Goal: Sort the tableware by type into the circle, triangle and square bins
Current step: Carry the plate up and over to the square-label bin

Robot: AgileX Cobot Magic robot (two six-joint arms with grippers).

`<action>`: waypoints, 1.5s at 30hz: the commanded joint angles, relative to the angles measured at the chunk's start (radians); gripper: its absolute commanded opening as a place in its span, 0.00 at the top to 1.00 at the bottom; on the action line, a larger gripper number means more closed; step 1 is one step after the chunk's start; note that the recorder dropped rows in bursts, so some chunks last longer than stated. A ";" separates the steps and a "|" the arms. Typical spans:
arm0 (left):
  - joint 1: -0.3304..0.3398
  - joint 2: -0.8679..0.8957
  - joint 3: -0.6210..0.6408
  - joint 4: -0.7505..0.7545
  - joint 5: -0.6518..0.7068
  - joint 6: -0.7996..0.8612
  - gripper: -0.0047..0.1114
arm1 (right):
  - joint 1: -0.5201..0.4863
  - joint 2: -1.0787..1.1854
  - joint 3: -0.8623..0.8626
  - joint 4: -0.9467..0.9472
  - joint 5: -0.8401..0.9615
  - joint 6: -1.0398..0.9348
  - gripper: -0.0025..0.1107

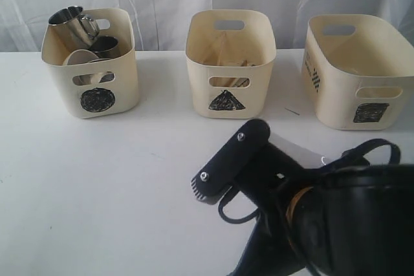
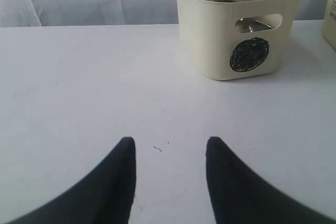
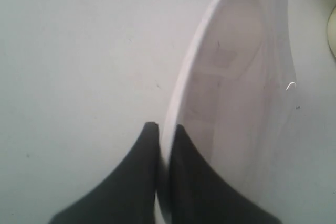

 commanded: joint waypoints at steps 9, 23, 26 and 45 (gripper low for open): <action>0.002 -0.005 0.003 -0.008 -0.003 -0.005 0.55 | -0.002 -0.232 -0.085 -0.013 0.018 -0.022 0.98; 0.002 -0.005 0.003 -0.008 -0.003 -0.005 0.55 | -0.002 -0.404 -0.151 -0.246 0.014 -0.070 0.98; 0.002 -0.005 0.003 -0.008 -0.003 -0.005 0.55 | -0.002 -0.413 -0.169 -0.283 0.014 -0.111 0.98; 0.002 -0.005 0.003 -0.008 -0.003 -0.005 0.55 | -0.166 -0.410 -0.232 -0.406 -0.080 -0.215 0.98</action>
